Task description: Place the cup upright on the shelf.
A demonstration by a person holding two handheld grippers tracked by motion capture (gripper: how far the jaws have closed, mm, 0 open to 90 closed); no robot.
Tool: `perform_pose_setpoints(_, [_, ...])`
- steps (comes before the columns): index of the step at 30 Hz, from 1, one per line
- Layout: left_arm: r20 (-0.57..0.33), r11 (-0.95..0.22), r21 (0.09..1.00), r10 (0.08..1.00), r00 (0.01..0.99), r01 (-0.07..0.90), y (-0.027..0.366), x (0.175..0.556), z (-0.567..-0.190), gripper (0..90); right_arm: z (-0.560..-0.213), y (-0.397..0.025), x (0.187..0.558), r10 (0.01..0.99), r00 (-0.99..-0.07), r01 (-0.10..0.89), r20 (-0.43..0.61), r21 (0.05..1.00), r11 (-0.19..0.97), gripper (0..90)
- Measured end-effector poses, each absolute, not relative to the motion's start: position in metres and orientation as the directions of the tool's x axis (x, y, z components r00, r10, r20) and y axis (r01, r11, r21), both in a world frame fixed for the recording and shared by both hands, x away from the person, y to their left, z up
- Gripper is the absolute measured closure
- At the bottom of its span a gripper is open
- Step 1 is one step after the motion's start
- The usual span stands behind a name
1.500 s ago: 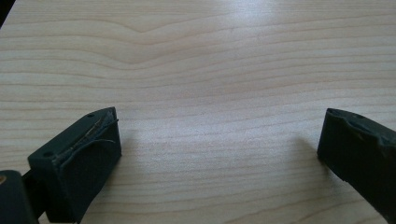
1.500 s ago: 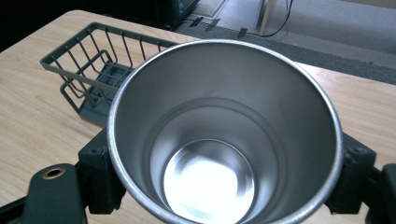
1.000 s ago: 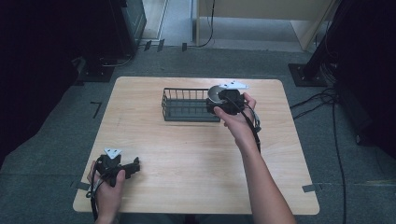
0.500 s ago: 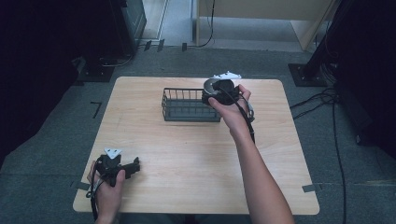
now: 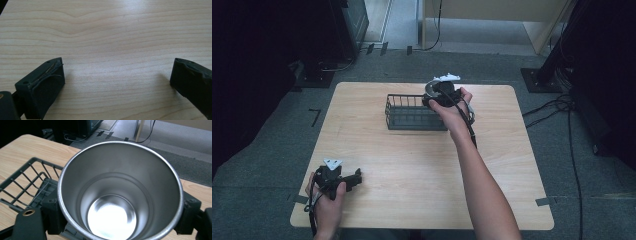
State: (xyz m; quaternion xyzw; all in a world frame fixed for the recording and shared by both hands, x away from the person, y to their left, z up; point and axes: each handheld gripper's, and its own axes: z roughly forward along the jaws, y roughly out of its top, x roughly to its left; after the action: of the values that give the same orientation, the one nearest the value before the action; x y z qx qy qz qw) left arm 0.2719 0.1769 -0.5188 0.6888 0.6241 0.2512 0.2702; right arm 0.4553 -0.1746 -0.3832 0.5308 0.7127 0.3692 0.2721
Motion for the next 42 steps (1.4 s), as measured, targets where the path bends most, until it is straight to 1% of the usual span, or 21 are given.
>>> perform_pose_setpoints(16, [0.009, -0.075, 0.686, 0.995, 0.095, 0.724, 0.177, 0.272, -0.519, 0.0, -0.420, -0.165, 0.473, 0.966, -0.260, 0.615, 0.016, 0.774, 0.152, 18.5])
perform_pose_setpoints(28, [0.009, -0.075, 0.686, 0.995, 0.095, 0.724, 0.177, 0.272, -0.519, 0.0, -0.431, -0.162, 0.472, 0.958, -0.288, 0.627, 0.019, 0.759, 0.173, 18.5])
perform_pose_setpoints(31, [0.009, -0.075, 0.686, 0.995, 0.095, 0.724, 0.177, 0.272, -0.519, 0.0, -0.432, -0.162, 0.470, 0.955, -0.296, 0.623, 0.015, 0.762, 0.180, 16.5])
perform_pose_setpoints(33, [0.009, -0.076, 0.685, 0.995, 0.095, 0.724, 0.177, 0.272, -0.519, 0.0, -0.430, -0.163, 0.469, 0.952, -0.304, 0.631, 0.022, 0.754, 0.184, 3.3])
perform_pose_setpoints(34, [0.009, -0.075, 0.685, 0.995, 0.095, 0.724, 0.177, 0.272, -0.519, 0.0, -0.428, -0.164, 0.469, 0.951, -0.306, 0.640, 0.043, 0.749, 0.172, 0.0])
perform_pose_setpoints(35, [0.009, -0.076, 0.685, 0.995, 0.095, 0.724, 0.177, 0.272, -0.519, 0.0, -0.424, -0.168, 0.467, 0.950, -0.302, 0.642, 0.076, 0.753, 0.144, 0.0])
perform_pose_setpoints(42, [0.009, -0.075, 0.686, 0.995, 0.095, 0.724, 0.177, 0.272, -0.519, 0.0, -0.412, -0.175, 0.456, 0.946, -0.316, 0.614, 0.080, 0.777, 0.139, 0.0])
